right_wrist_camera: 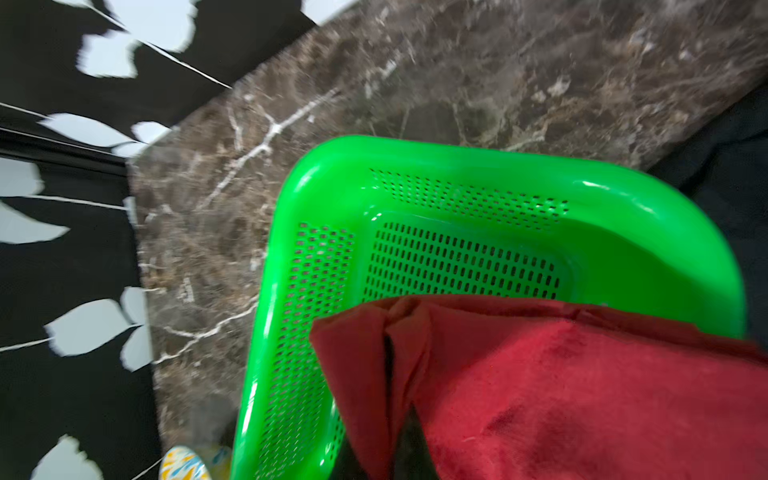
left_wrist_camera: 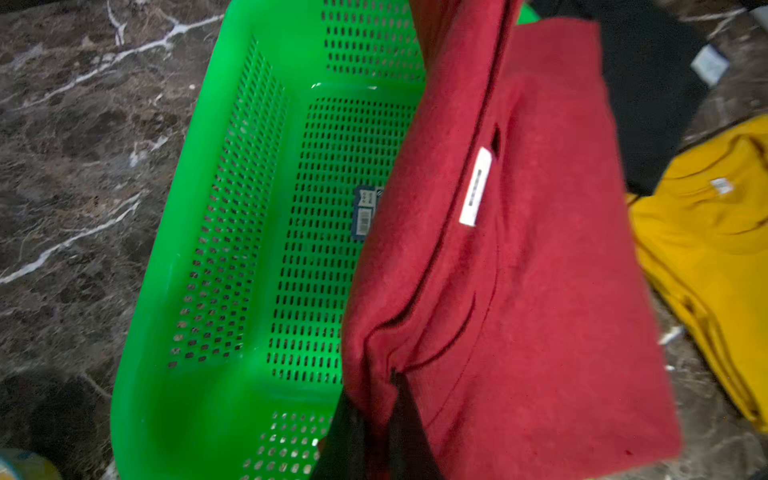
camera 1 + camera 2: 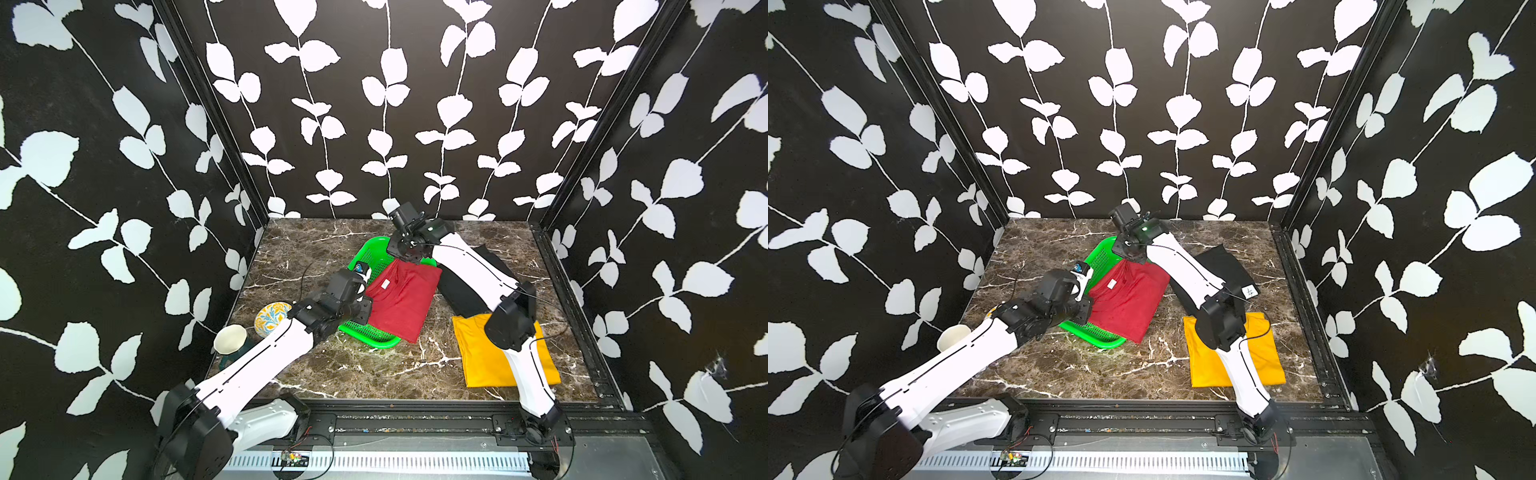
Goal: Put the folded t-shirts into the basket
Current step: Place the T-shirt in the bin.
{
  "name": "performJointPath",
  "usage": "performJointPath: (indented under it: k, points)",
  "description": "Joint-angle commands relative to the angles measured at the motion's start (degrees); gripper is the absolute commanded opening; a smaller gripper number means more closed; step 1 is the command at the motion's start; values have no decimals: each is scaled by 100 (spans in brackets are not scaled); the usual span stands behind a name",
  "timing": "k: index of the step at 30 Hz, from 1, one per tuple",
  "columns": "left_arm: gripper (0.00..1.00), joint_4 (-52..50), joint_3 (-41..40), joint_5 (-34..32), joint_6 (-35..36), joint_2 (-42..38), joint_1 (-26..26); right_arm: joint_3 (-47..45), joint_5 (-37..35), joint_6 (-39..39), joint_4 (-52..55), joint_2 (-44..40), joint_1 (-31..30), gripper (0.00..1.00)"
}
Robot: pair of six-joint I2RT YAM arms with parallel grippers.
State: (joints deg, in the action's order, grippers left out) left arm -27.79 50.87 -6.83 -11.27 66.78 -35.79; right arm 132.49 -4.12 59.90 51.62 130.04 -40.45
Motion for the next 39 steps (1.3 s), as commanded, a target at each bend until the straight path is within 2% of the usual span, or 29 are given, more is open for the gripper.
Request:
performJointPath:
  k: [1,5,14,21,26,30,39]
  points:
    - [0,-307,-186,-524,183,239,99,262,-121,182,-51,124,124,0]
    - [0,-182,-209,-753,385,644,151,51,-139,304,-290,203,205,0]
    - [0,69,-150,-622,568,1433,168,-334,60,448,-714,406,374,0]
    - [0,-52,-133,-812,388,1380,169,-301,149,523,-861,612,432,0]
    - [0,106,-287,-486,-98,1135,172,-168,234,567,-916,719,446,0]
    - [0,-216,-190,-693,-206,1150,178,-79,335,633,-960,798,459,0]
    - [0,-115,-328,-1039,-171,1152,178,132,368,722,-965,996,467,10]
